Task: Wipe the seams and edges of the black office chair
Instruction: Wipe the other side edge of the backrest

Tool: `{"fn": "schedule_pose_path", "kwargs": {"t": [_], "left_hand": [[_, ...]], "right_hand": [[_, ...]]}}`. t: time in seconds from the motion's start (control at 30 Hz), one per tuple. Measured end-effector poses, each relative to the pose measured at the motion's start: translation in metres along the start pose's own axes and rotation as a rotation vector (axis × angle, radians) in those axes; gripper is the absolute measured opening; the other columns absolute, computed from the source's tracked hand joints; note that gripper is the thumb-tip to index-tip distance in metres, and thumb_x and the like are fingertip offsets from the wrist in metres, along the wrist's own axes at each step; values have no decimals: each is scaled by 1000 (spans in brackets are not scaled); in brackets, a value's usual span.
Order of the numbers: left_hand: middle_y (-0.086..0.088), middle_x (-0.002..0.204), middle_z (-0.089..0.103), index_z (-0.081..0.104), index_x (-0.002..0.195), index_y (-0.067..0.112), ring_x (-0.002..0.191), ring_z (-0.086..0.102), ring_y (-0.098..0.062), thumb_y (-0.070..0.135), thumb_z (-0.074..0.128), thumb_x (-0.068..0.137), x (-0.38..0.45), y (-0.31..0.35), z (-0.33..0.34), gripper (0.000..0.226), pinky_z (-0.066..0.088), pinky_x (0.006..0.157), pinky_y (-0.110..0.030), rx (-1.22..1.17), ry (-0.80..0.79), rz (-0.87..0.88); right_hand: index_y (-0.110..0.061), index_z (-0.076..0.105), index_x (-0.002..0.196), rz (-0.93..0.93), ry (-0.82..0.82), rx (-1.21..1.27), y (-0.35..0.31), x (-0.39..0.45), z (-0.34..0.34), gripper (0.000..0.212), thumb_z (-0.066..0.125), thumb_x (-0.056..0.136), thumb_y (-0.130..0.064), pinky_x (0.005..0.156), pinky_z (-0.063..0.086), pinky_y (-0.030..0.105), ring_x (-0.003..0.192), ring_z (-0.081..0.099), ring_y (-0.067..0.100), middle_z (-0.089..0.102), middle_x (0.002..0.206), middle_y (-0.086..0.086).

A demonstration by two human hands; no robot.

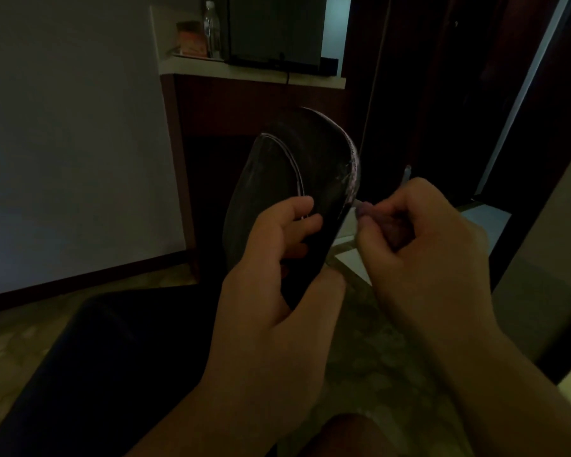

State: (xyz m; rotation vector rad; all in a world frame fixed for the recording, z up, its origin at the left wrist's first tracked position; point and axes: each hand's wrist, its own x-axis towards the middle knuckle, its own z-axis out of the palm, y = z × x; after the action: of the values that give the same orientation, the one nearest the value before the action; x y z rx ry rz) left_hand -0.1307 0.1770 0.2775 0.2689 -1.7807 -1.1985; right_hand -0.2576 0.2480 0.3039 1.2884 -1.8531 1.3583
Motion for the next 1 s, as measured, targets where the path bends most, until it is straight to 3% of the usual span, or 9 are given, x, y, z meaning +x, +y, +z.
{"fn": "schedule_pose_path", "kwargs": {"t": [0.2, 0.33, 0.4, 0.5, 0.63, 0.7, 0.8, 0.87, 1.0], "left_hand": [[26, 120, 66, 53, 117, 52, 110, 62, 3, 17, 63, 73, 3, -3, 2, 57, 47, 83, -9, 3, 22, 4], [26, 123, 64, 53, 122, 49, 113, 60, 2, 22, 63, 75, 0, -2, 2, 55, 46, 85, -8, 26, 27, -5], [25, 124, 64, 53, 124, 47, 114, 60, 0, 23, 63, 77, 1, -1, 2, 54, 47, 88, -10, 26, 33, 1], [26, 121, 66, 53, 119, 51, 111, 63, 1, 21, 65, 76, 5, -5, 2, 54, 48, 87, -10, 38, 44, 5], [26, 124, 64, 53, 125, 46, 111, 62, 1, 22, 63, 76, 1, -5, 4, 55, 52, 85, -16, 29, 56, -8], [23, 125, 64, 53, 127, 45, 114, 63, -3, 23, 62, 79, 0, -3, 5, 54, 54, 88, -26, 7, 61, -11], [21, 121, 67, 53, 123, 47, 111, 65, -3, 19, 63, 77, 1, -5, 6, 54, 53, 86, -18, -11, 73, 2], [22, 122, 67, 53, 122, 47, 111, 64, -1, 19, 63, 76, 1, -6, 6, 55, 51, 85, -14, -2, 62, -10], [24, 127, 63, 51, 126, 49, 118, 60, 0, 25, 61, 78, 0, -5, 5, 55, 51, 92, -26, 28, 39, -28]], "right_hand": [[-29, 54, 88, -92, -44, 54, -10, 0, 2, 10, 63, 88, -31, 65, 52, 14, 79, 64, -3, 64, 82, -21], [-29, 52, 82, 59, 59, 0, 6, 3, 0, 16, 66, 89, -29, 52, 45, 11, 64, 60, 0, 57, 67, -18], [-26, 54, 86, -4, 52, 100, -3, 2, -1, 13, 67, 89, -25, 54, 46, 8, 70, 64, -3, 62, 76, -19], [-23, 57, 88, -130, -39, 76, -14, 0, 2, 10, 64, 88, -30, 59, 52, 14, 76, 64, -1, 65, 83, -17], [-26, 53, 83, 11, 23, -68, 10, 3, 4, 14, 62, 88, -35, 48, 47, 22, 64, 58, 4, 56, 65, -16], [-25, 54, 84, -17, 23, 21, 5, 3, 4, 13, 64, 89, -31, 50, 48, 18, 67, 61, 3, 57, 69, -18], [-25, 55, 89, -152, -47, 69, -10, 3, 5, 12, 66, 89, -26, 62, 49, 9, 80, 62, -4, 57, 80, -25], [-25, 53, 85, -96, -13, 23, -2, 6, 6, 14, 65, 90, -29, 58, 48, 12, 72, 61, -2, 55, 72, -24], [-22, 54, 82, 6, 66, 13, 7, 13, 2, 16, 64, 92, -29, 49, 48, 20, 58, 59, 7, 55, 63, -11]]}}
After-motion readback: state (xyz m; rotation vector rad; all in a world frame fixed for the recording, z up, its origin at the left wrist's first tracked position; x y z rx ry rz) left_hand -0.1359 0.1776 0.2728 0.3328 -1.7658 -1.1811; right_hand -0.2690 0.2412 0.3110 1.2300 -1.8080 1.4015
